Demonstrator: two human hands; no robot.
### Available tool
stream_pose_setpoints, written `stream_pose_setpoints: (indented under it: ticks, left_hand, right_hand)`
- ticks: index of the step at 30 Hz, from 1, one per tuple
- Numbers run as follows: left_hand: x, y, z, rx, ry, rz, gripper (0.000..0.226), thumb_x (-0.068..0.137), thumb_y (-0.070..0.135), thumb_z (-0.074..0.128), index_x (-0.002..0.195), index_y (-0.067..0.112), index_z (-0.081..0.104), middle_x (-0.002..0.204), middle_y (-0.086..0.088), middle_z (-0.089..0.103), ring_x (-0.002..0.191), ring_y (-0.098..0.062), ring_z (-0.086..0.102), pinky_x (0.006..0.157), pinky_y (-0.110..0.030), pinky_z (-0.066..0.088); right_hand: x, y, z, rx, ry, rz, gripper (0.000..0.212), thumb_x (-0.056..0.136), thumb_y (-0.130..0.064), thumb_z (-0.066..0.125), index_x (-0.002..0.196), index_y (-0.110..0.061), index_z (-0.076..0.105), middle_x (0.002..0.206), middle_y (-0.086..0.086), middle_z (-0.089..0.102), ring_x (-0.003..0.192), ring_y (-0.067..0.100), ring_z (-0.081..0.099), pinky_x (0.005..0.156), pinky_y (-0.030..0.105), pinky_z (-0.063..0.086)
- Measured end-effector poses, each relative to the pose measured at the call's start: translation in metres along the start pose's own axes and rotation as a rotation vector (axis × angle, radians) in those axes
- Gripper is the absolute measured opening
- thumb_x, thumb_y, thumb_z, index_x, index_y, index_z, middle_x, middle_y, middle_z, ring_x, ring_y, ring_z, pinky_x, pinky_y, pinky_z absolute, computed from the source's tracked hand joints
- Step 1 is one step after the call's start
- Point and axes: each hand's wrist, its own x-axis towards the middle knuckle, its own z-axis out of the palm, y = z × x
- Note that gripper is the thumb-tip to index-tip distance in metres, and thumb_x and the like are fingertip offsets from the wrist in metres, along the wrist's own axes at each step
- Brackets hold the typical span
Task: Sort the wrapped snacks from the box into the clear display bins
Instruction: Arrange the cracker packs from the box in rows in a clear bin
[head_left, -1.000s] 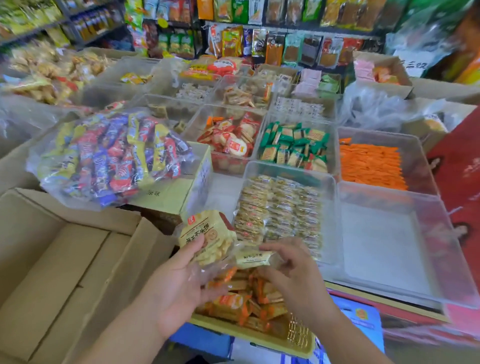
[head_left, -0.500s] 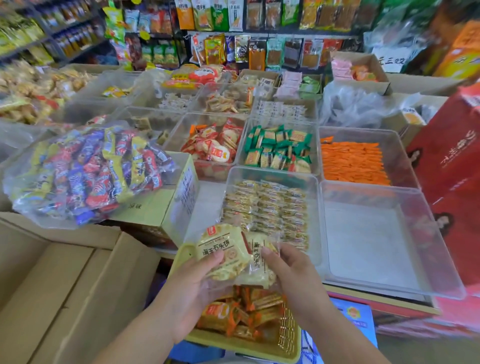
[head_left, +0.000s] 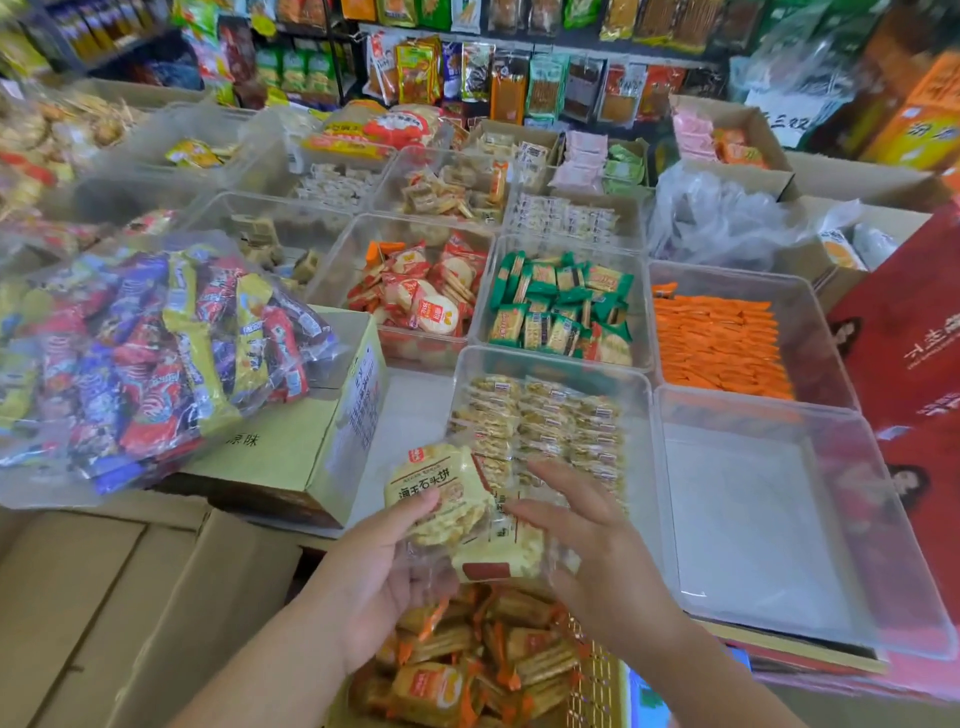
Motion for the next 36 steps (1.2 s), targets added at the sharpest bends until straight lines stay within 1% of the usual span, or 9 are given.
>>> stream_pose_setpoints:
  ticks: [4, 7, 10, 15, 20, 23, 29, 33, 36]
  left_hand:
    - [0.025, 0.012, -0.001, -0.19, 0.204, 0.168, 0.065, 0.068, 0.04, 0.083, 0.125, 0.016, 0.067, 0.118, -0.015, 0.074, 0.085, -0.033, 0.075, 0.055, -0.035, 0.062]
    - [0.039, 0.015, -0.005, -0.25, 0.257, 0.234, 0.063, 0.066, 0.038, 0.083, 0.124, 0.02, 0.064, 0.115, -0.013, 0.075, 0.081, -0.033, 0.077, 0.053, -0.033, 0.059]
    - [0.047, 0.013, -0.011, -0.167, 0.236, 0.27, 0.045, 0.065, 0.038, 0.083, 0.105, 0.036, 0.063, 0.096, 0.0, 0.08, 0.082, -0.035, 0.077, 0.063, -0.038, 0.058]
    - [0.052, 0.006, -0.02, -0.146, 0.317, 0.302, 0.031, 0.077, 0.029, 0.08, 0.102, 0.027, 0.062, 0.086, 0.009, 0.08, 0.082, -0.037, 0.077, 0.07, -0.041, 0.055]
    - [0.048, 0.005, -0.018, -0.23, 0.387, 0.348, 0.042, 0.072, 0.031, 0.082, 0.109, 0.021, 0.067, 0.092, 0.006, 0.08, 0.078, -0.036, 0.077, 0.063, -0.038, 0.049]
    - [0.048, 0.003, -0.017, -0.187, 0.368, 0.332, 0.052, 0.059, 0.04, 0.085, 0.104, 0.018, 0.069, 0.094, 0.003, 0.079, 0.083, -0.041, 0.072, 0.063, -0.039, 0.05]
    - [0.045, 0.003, -0.023, -0.134, 0.349, 0.321, 0.068, 0.054, 0.046, 0.086, 0.113, 0.016, 0.069, 0.101, 0.005, 0.079, 0.082, -0.04, 0.077, 0.06, -0.035, 0.053]
    - [0.044, 0.004, -0.023, -0.089, 0.332, 0.315, 0.058, 0.062, 0.041, 0.084, 0.114, 0.022, 0.068, 0.103, 0.0, 0.079, 0.083, -0.034, 0.078, 0.063, -0.036, 0.051]
    - [0.045, 0.005, -0.025, -0.053, 0.312, 0.307, 0.039, 0.082, 0.03, 0.079, 0.117, 0.024, 0.065, 0.102, -0.004, 0.079, 0.079, -0.034, 0.077, 0.06, -0.035, 0.052]
  right_hand:
    - [0.037, 0.014, -0.009, -0.119, 0.094, -0.044, 0.031, 0.08, -0.017, 0.079, 0.111, -0.016, 0.075, 0.115, -0.004, 0.071, 0.115, 0.014, 0.064, 0.095, 0.035, 0.054]
    - [0.068, 0.027, -0.015, -0.117, 0.166, 0.085, 0.026, 0.084, -0.013, 0.081, 0.108, -0.016, 0.073, 0.096, -0.011, 0.064, 0.084, 0.009, 0.068, 0.071, 0.035, 0.058]
    - [0.109, 0.044, -0.014, -0.225, 0.185, 0.175, 0.01, 0.089, -0.017, 0.076, 0.097, -0.015, 0.071, 0.09, -0.005, 0.066, 0.084, 0.021, 0.065, 0.067, 0.033, 0.052]
    - [0.167, 0.067, 0.013, -0.405, 0.027, 0.247, 0.017, 0.095, -0.028, 0.063, 0.082, -0.023, 0.055, 0.083, -0.005, 0.055, 0.08, 0.021, 0.055, 0.06, 0.031, 0.042]
    - [0.192, 0.078, 0.047, -0.55, -0.238, 0.237, 0.016, 0.099, -0.028, 0.053, 0.085, -0.02, 0.054, 0.089, -0.003, 0.048, 0.095, 0.022, 0.052, 0.07, 0.033, 0.046]
    - [0.197, 0.075, 0.061, -0.556, -0.382, 0.243, 0.024, 0.105, -0.035, 0.044, 0.086, -0.021, 0.05, 0.088, -0.003, 0.052, 0.09, 0.024, 0.058, 0.072, 0.034, 0.049]
    - [0.193, 0.071, 0.063, -0.621, -0.484, 0.268, 0.028, 0.108, -0.033, 0.035, 0.097, -0.018, 0.055, 0.09, 0.002, 0.059, 0.086, 0.025, 0.061, 0.078, 0.045, 0.057]
    - [0.188, 0.068, 0.056, -0.611, -0.554, 0.247, 0.035, 0.108, -0.038, 0.031, 0.129, -0.02, 0.052, 0.123, 0.006, 0.062, 0.116, 0.03, 0.056, 0.098, 0.048, 0.049]
    - [0.178, 0.062, 0.049, -0.567, -0.509, 0.247, 0.054, 0.107, -0.046, 0.029, 0.156, -0.023, 0.031, 0.158, 0.004, 0.04, 0.146, 0.028, 0.033, 0.119, 0.048, 0.03]
